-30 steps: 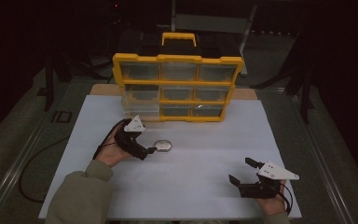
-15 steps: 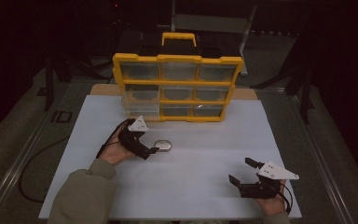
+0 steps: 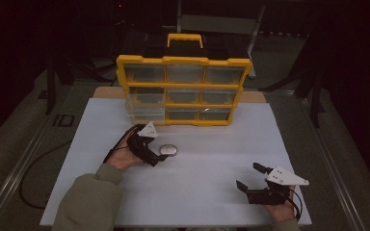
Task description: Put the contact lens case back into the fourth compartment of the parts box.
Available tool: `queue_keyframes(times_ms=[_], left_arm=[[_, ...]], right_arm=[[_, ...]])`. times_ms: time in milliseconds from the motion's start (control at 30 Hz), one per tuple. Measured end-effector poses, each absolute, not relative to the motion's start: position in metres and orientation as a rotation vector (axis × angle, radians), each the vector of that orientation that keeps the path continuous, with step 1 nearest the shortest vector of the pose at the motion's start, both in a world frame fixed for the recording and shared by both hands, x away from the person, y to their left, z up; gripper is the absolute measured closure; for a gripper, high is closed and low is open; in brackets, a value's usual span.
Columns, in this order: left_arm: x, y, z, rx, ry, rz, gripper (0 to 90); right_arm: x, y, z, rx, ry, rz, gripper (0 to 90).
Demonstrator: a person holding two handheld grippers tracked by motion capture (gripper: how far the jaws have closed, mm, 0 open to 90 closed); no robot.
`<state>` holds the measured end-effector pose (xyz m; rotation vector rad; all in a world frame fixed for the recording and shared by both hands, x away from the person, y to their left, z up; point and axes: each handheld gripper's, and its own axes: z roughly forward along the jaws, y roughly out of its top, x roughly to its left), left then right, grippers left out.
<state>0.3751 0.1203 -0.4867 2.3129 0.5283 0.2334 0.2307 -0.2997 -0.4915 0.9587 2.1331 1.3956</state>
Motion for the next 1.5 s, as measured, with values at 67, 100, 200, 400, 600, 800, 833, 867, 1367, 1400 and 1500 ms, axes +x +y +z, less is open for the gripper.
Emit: queue_keyframes(times_ms=[67, 100, 200, 400, 600, 800, 833, 867, 1367, 1400, 1500], left_arm=[[0.376, 0.119, -0.488, 2.324, 0.521, 0.212, 0.3], [0.377, 0.118, -0.489, 2.330, 0.517, 0.200, 0.3], [0.379, 0.116, -0.492, 2.352, 0.518, 0.169, 0.3], [0.383, 0.114, -0.497, 2.367, 0.520, 0.143, 0.3], [0.388, 0.112, -0.502, 2.405, 0.518, 0.140, 0.3], [0.392, 0.110, -0.506, 2.442, 0.511, 0.120, 4.2], [0.392, 0.109, -0.507, 2.445, 0.512, 0.113, 4.8], [0.392, 0.108, -0.507, 2.450, 0.511, 0.113, 5.6], [0.399, 0.092, -0.511, 2.545, 0.457, 0.094, 19.3], [0.400, 0.091, -0.511, 2.550, 0.453, 0.093, 20.5], [0.402, 0.091, -0.513, 2.554, 0.447, 0.069, 23.9]], right_arm=[[0.231, -0.300, -0.492, 0.960, 2.134, 1.396, 7.8], [0.231, -0.300, -0.492, 0.960, 2.134, 1.395, 7.8], [0.231, -0.300, -0.492, 0.961, 2.136, 1.395, 7.8], [0.231, -0.300, -0.492, 0.963, 2.136, 1.396, 7.8], [0.231, -0.300, -0.492, 0.962, 2.140, 1.398, 7.8], [0.231, -0.299, -0.493, 0.960, 2.144, 1.395, 7.8], [0.231, -0.299, -0.493, 0.960, 2.144, 1.396, 7.7], [0.231, -0.299, -0.493, 0.959, 2.143, 1.397, 7.7], [0.232, -0.299, -0.494, 0.961, 2.152, 1.399, 7.7], [0.232, -0.299, -0.494, 0.961, 2.152, 1.399, 7.8], [0.232, -0.299, -0.494, 0.964, 2.153, 1.399, 7.8]])
